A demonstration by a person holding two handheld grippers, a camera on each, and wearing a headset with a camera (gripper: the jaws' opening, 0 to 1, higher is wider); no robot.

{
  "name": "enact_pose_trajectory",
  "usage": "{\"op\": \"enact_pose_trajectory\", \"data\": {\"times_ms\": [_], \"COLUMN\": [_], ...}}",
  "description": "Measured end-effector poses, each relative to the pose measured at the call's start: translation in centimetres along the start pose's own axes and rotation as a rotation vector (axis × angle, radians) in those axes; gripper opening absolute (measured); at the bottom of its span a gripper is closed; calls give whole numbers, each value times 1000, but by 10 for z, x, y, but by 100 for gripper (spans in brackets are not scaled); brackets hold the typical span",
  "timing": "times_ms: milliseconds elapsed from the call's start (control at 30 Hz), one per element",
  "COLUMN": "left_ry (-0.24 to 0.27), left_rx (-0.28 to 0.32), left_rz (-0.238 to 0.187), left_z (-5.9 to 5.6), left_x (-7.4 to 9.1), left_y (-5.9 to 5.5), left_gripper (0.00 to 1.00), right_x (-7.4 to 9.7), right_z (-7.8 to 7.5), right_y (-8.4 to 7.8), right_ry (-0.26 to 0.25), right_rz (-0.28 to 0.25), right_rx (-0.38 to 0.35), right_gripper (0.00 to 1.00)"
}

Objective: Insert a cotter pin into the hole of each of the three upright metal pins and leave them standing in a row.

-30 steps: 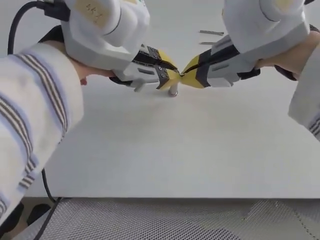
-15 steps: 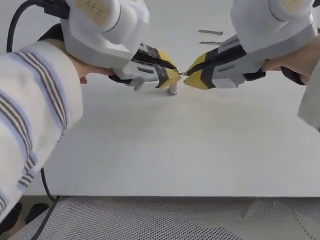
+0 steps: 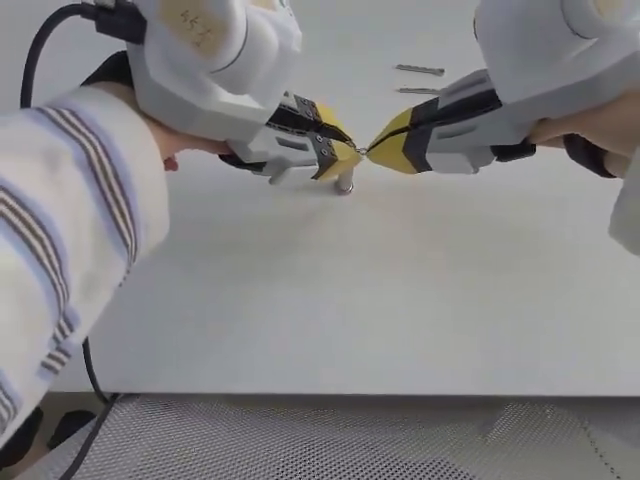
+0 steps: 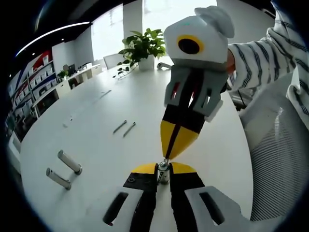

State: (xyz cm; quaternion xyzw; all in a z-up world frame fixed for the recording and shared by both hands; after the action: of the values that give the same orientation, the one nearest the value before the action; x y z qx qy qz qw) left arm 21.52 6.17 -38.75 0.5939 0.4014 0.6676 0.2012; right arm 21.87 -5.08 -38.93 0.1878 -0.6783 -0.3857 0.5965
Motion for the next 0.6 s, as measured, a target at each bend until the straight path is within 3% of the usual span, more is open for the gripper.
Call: {"op": "enact_pose_trajectory", "data": {"times_ms": [233, 367, 467, 600], "left_ry": [4, 6, 18, 46], "left_rx": [6, -31, -46, -57], "left_rz": [2, -9, -25, -45], "left_z": [1, -4, -3, -5], "left_x": [0, 2, 5, 14], "left_y": [-2, 2, 4, 3], "left_gripper": [6, 7, 19, 35], "right_x": [-1, 1, 4, 4], "right_z": [0, 2, 7, 7], "right_y": [2, 0, 0, 1], "right_ry": [-1, -10, -5, -16], "right_rz": [10, 27, 32, 30], "right_rx": [21, 47, 54, 36], "right_gripper": [0, 0, 0, 10]}}
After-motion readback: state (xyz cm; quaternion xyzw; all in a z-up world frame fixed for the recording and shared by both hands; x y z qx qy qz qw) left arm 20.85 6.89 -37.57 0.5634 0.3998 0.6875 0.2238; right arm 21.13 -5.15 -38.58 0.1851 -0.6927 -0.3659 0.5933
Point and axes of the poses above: the centre of the closed fingertips' face, and the gripper's own axes: x roughly backward along the fingers, z roughly to its left, y roughly out of its top, the point moved 8 cm from there along x, roughly backward along the fingers, and after that the axes turned 4 degrees about -y, right-handed, at the moved point
